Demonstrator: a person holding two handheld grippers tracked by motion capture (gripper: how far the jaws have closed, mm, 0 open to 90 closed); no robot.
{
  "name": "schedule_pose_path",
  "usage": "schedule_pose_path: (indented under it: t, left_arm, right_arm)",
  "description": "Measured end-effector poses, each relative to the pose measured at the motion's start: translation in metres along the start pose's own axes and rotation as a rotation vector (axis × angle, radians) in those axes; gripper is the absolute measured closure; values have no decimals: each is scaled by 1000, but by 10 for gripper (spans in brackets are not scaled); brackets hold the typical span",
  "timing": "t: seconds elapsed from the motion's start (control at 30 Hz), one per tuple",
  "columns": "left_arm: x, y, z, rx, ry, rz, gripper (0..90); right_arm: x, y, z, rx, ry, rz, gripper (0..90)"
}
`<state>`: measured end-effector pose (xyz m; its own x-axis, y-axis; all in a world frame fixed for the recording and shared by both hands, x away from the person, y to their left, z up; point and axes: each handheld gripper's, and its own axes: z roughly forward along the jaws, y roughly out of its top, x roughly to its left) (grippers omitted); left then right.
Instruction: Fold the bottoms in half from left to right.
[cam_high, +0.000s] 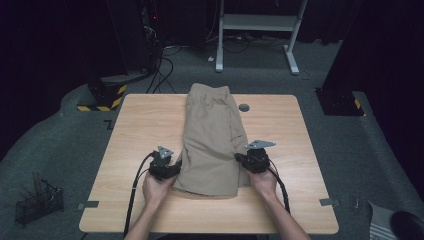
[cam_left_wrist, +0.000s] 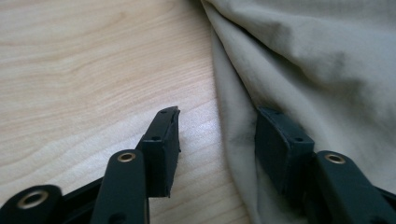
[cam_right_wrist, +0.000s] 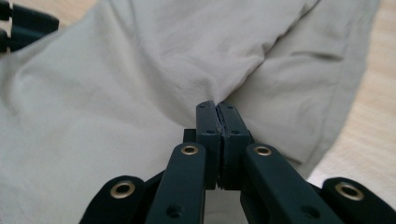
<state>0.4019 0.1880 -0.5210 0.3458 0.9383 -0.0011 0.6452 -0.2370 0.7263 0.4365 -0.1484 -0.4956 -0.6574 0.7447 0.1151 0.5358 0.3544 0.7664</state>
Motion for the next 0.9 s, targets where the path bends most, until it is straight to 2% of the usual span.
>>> schedule_pose_path:
  t: [0.1, 0.2, 0.23, 0.33, 0.47, 0.5, 0.53, 0.57, 0.63, 0.77, 0.83, 0.9]
  left_arm:
    - [0, -1, -1, -2, 8, 11, 527]
    - [3, -3, -3, -2, 10, 3, 541]
    - [4, -4, -3, -10, 10, -15, 542]
    - [6, -5, -4, -10, 13, -10, 549]
    - [7, -4, -4, -1, 10, -16, 545]
    - [7, -3, -4, 8, 11, -18, 543]
    - [7, -2, -4, 16, 7, -31, 532]
    - [8, -1, -4, 17, -16, -41, 493]
    - [8, 0, -6, -19, -60, -69, 437]
    - [3, 8, -8, -73, -117, -88, 398]
    - [1, 12, -3, -64, -133, -95, 406]
    - [-2, 15, 2, -44, -139, -74, 458]
  right_arm:
    - [-2, 5, -9, -35, -12, -1, 888]
    - [-4, 10, -15, -52, -28, -14, 891]
    - [-5, 11, -15, -49, -45, -20, 891]
    - [-14, 10, -14, -39, -57, 15, 892]
    - [-24, 4, -5, 19, -97, 23, 892]
    - [-28, 2, -2, 27, -101, 36, 879]
    - [-31, 0, 0, 32, -101, 57, 823]
    - [-32, -2, 0, 28, -95, 76, 781]
    - [-29, -4, -5, 1, -67, 79, 725]
    - [-21, -8, -14, -12, -28, 84, 659]
    - [-20, -11, -11, 8, -22, 87, 682]
    - [-20, -14, -4, 30, -22, 80, 780]
